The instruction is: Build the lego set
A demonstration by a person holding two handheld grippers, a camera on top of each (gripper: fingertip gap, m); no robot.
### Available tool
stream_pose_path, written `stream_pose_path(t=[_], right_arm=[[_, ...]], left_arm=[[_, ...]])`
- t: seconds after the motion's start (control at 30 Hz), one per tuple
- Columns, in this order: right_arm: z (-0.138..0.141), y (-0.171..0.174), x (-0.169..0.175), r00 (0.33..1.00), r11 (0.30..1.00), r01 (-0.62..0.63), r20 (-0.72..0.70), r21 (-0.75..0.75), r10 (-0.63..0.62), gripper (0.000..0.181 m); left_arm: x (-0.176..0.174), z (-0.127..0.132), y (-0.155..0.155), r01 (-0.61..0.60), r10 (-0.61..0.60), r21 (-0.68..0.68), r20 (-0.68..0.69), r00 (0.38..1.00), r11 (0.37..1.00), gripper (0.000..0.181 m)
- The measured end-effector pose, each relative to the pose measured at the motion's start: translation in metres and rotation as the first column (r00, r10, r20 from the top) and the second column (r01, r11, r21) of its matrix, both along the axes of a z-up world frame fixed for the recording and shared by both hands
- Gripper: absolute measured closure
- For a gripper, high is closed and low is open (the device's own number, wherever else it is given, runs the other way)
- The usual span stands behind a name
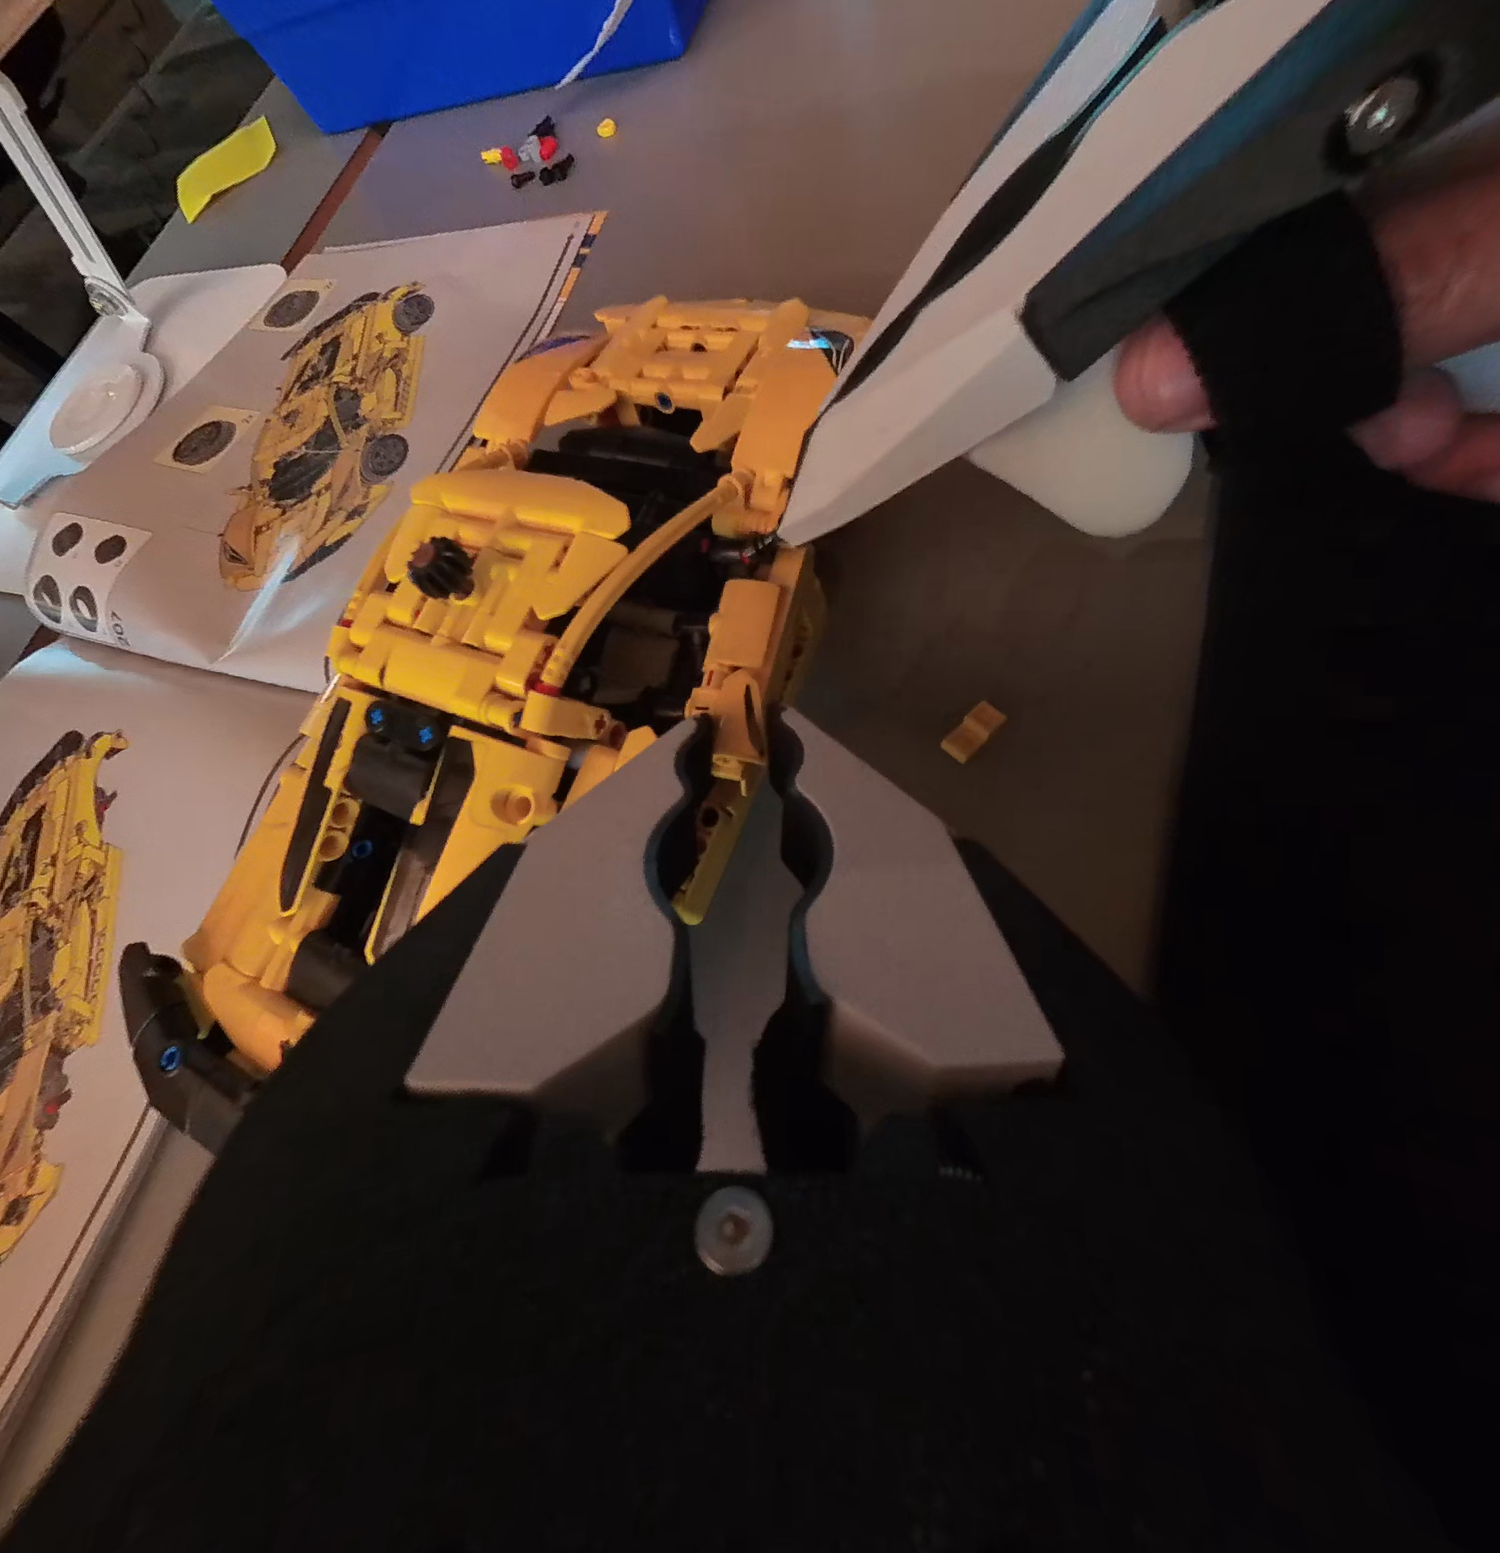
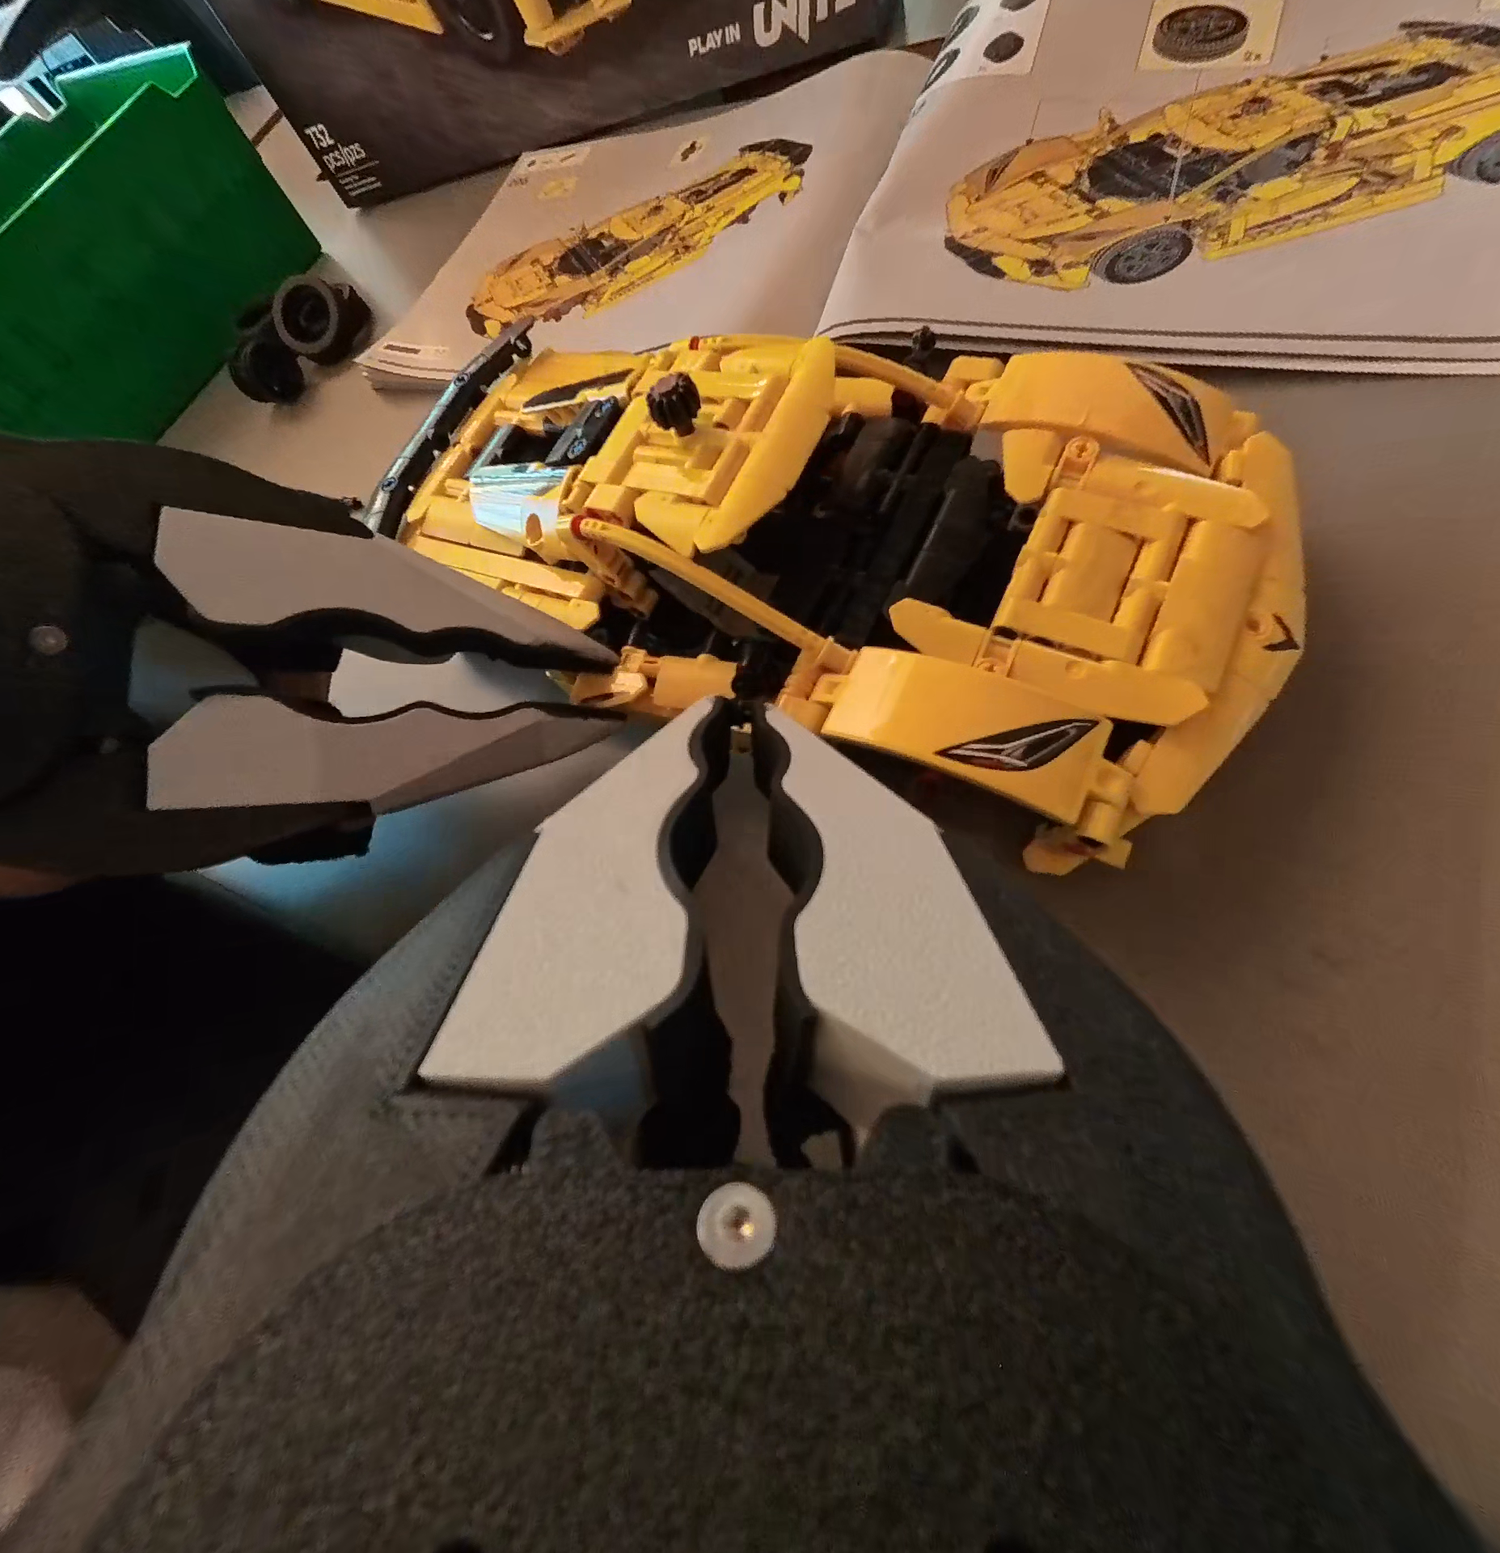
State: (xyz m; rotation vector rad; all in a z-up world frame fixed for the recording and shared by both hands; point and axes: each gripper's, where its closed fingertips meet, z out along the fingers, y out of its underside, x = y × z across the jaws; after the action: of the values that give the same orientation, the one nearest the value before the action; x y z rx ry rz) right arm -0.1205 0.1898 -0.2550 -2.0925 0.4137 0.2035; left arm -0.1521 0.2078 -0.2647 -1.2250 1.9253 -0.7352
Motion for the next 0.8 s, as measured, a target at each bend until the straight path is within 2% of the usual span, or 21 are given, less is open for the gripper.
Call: stream_pose_path(t=[0.33, 0.4, 0.47, 0.53, 0.67, 0.8], right_arm=[[-0.004, 0.002, -0.004, 0.999, 0.999, -0.02, 0.048, -0.029, 0.022, 0.175], [-0.004, 0.002, -0.004, 0.998, 0.999, -0.021, 0.055, -0.033, 0.023, 0.175], [-0.005, 0.002, -0.004, 0.998, 0.999, -0.022, 0.056, -0.038, 0.024, 0.175], [-0.005, 0.002, -0.004, 0.998, 0.999, -0.023, 0.054, -0.036, 0.024, 0.175], [-0.005, 0.002, -0.004, 0.999, 0.999, -0.024, 0.044, -0.031, 0.026, 0.175], [-0.004, 0.002, -0.003, 0.999, 0.999, -0.022, 0.04, -0.024, 0.023, 0.176]], left_arm=[[-0.002, 0.002, -0.002, 0.019, -0.019, -0.009, -0.012, 1.0, 1.0, 0.169], [-0.003, 0.012, -0.003, 0.028, -0.028, -0.063, 0.006, 1.0, 0.998, 0.169], [-0.002, 0.028, -0.006, 0.042, -0.036, -0.143, 0.045, 0.998, 0.989, 0.16], [0.001, 0.027, -0.01, 0.067, -0.066, -0.179, 0.013, 0.998, 0.982, 0.152], [0.013, 0.01, -0.014, 0.106, -0.114, -0.115, -0.064, 0.991, 0.988, 0.151], [0.024, 0.004, -0.012, 0.105, -0.106, -0.016, -0.087, 0.991, 0.994, 0.151]])
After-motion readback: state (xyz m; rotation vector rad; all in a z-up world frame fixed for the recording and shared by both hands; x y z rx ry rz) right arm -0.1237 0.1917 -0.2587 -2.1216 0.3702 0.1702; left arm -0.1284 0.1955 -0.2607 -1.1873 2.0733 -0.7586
